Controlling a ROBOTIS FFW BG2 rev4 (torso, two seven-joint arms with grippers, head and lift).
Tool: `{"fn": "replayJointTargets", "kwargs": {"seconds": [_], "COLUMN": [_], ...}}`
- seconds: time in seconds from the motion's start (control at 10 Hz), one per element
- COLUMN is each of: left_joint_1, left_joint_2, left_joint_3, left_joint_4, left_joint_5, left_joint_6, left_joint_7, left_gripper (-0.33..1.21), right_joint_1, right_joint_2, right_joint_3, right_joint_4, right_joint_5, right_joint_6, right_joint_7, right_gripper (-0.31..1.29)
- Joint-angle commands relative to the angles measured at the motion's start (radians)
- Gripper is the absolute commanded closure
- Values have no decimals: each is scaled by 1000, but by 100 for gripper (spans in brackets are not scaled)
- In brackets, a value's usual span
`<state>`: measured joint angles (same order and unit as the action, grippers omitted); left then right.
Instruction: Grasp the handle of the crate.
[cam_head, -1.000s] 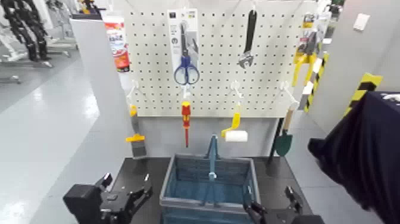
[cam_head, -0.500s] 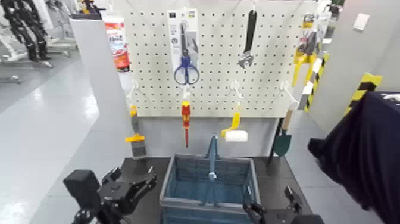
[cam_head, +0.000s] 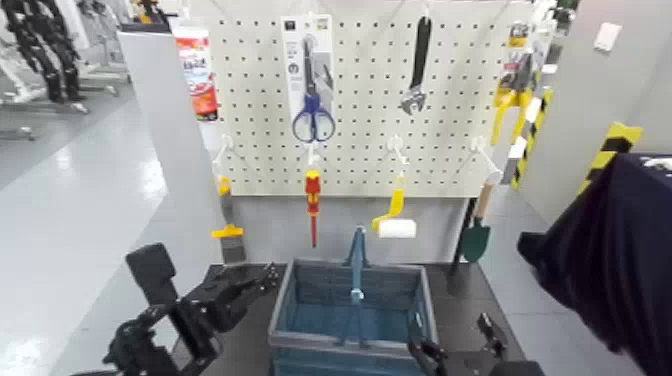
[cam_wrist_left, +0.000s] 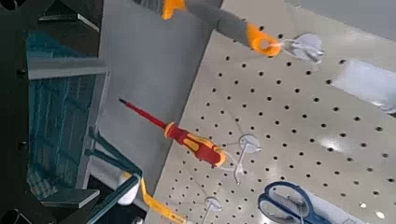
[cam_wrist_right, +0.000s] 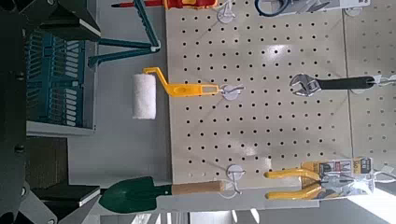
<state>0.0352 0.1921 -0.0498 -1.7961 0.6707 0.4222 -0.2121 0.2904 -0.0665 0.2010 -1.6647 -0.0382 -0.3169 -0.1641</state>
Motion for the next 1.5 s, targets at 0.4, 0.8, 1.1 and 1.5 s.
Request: {"fn": "replayJointTargets", "kwargs": {"seconds": [0.4, 0.8, 1.1, 1.5], "left_joint_1": [-198, -339, -457, -595], "left_joint_2": [81, 93, 84, 55], "left_joint_3": [-88, -199, -301, -410], "left_joint_4": [185, 382, 541, 748], "left_joint_5": [302, 509, 603, 744], "left_joint_6": [184, 216, 224, 283], "left_joint_7": [-61, -122, -173, -244], "left_gripper": [9, 10, 10, 10], "right_joint_1": [-7, -11, -14, -22], "right_joint_2": [-3, -4, -4, -4], "right_joint_3": [5, 6, 8, 15], "right_joint_4": [8, 17, 20, 26], "right_joint_5": [-5, -14, -19, -23], "right_joint_6": [-13, -25, -31, -42], "right_joint_7": [1, 1, 1, 1], "right_gripper": [14, 14, 14, 14]}}
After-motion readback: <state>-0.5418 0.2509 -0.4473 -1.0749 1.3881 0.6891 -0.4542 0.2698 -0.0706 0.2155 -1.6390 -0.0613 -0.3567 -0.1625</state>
